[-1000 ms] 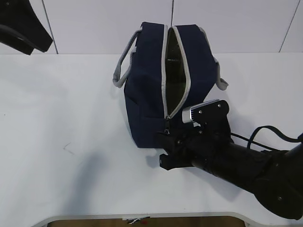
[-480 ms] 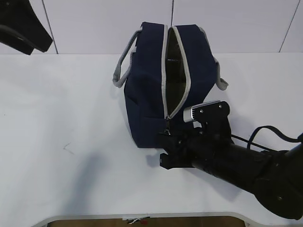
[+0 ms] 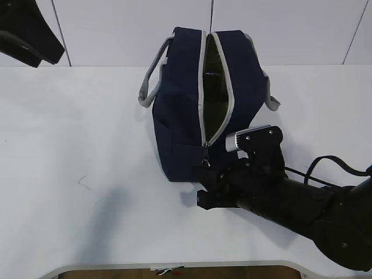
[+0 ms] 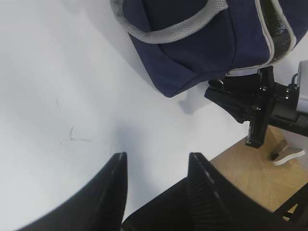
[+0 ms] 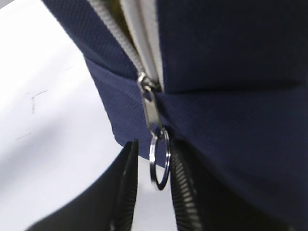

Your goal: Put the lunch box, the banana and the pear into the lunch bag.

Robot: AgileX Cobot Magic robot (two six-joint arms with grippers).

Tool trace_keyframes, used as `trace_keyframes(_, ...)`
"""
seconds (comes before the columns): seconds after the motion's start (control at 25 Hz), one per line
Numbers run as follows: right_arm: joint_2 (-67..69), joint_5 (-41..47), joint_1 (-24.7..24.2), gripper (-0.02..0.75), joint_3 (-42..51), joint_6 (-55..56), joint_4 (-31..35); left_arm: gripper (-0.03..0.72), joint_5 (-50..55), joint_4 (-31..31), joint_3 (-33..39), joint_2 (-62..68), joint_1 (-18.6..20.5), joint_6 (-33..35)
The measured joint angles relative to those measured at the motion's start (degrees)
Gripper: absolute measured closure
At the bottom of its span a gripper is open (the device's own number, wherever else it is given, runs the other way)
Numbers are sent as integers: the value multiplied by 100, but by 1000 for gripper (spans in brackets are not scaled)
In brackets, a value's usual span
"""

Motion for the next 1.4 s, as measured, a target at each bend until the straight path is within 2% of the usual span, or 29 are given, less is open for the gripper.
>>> trace_keyframes(0.4,0,0,0,535,0,9,0,372,0,0,0,0,0,0)
trace_keyframes(0.72,-52,0,0,625,0,14,0,372,0,0,0,0,0,0)
trace_keyframes(1.4,-100,228,0,630,0,27,0,372,0,0,0,0,0,0)
